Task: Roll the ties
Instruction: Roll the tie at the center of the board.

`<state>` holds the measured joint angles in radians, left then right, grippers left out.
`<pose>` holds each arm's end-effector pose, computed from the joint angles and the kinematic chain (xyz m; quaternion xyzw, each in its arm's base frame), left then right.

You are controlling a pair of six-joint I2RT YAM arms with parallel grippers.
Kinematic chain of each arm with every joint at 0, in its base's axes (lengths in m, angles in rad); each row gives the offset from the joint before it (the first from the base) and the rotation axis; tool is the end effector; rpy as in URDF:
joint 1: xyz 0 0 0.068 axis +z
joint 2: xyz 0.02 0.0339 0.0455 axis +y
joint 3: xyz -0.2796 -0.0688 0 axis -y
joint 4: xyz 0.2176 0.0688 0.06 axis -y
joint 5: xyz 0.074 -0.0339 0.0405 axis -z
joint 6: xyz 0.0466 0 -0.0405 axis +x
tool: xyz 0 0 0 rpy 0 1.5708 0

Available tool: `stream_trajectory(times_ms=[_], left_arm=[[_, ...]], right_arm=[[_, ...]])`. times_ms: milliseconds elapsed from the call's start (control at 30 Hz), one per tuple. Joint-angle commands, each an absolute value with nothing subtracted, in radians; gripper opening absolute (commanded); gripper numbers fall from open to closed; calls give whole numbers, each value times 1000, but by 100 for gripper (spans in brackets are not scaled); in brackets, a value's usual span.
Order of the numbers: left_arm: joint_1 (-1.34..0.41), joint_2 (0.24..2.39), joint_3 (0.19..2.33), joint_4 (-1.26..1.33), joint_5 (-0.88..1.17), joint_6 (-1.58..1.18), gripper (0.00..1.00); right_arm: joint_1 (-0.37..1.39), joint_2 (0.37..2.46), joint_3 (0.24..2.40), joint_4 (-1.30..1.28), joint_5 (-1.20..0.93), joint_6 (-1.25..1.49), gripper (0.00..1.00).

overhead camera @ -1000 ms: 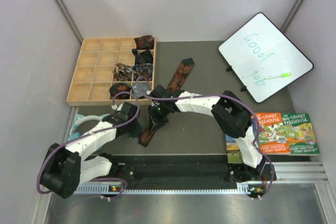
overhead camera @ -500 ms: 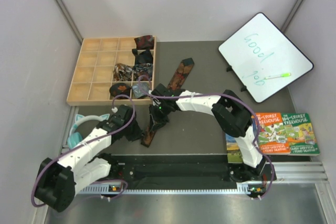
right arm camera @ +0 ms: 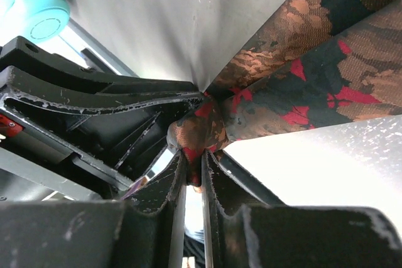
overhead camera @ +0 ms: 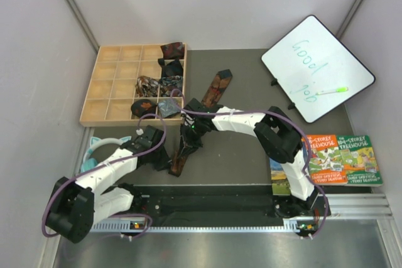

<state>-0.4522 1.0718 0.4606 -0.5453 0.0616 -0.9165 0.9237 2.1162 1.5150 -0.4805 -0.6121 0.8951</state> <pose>0.1313 -0.0670 0.1730 -0.2189 0.9534 -0.1533 0.1402 0.2385 0.3601 0.1799 0.0862 -0.9240 -0.3617 0.0889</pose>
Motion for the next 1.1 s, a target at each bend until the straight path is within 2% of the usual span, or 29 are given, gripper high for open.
stream_trajectory(times_ms=[0, 167, 400, 700, 800, 833, 867, 900, 967, 1067], left_arm=[[-451, 1065, 489, -532, 57, -888, 23], [-451, 1072, 485, -508, 74, -861, 20], [-449, 1077, 477, -479, 69, -851, 18], [-449, 1092, 495, -488, 86, -833, 10], [-449, 1049, 517, -570, 45, -841, 21], [-451, 1033, 520, -587, 17, -851, 28], [-451, 999, 515, -594, 18, -864, 43], [-451, 980, 511, -603, 20, -896, 48], [-451, 933, 508, -620, 28, -928, 54], [-453, 845, 512, -664, 9, -997, 56]], right_arm=[[905, 2095, 1546, -456, -641, 937, 6], [899, 2095, 1577, -477, -661, 931, 0], [896, 2076, 1557, -506, -742, 925, 0], [894, 2152, 1585, -644, -563, 862, 0], [894, 2172, 1603, -672, -519, 845, 0], [894, 2186, 1611, -679, -514, 839, 0], [896, 2192, 1617, -683, -508, 833, 0], [894, 2195, 1617, -678, -508, 831, 0], [894, 2209, 1627, -675, -509, 827, 0], [894, 2224, 1638, -680, -503, 818, 0]])
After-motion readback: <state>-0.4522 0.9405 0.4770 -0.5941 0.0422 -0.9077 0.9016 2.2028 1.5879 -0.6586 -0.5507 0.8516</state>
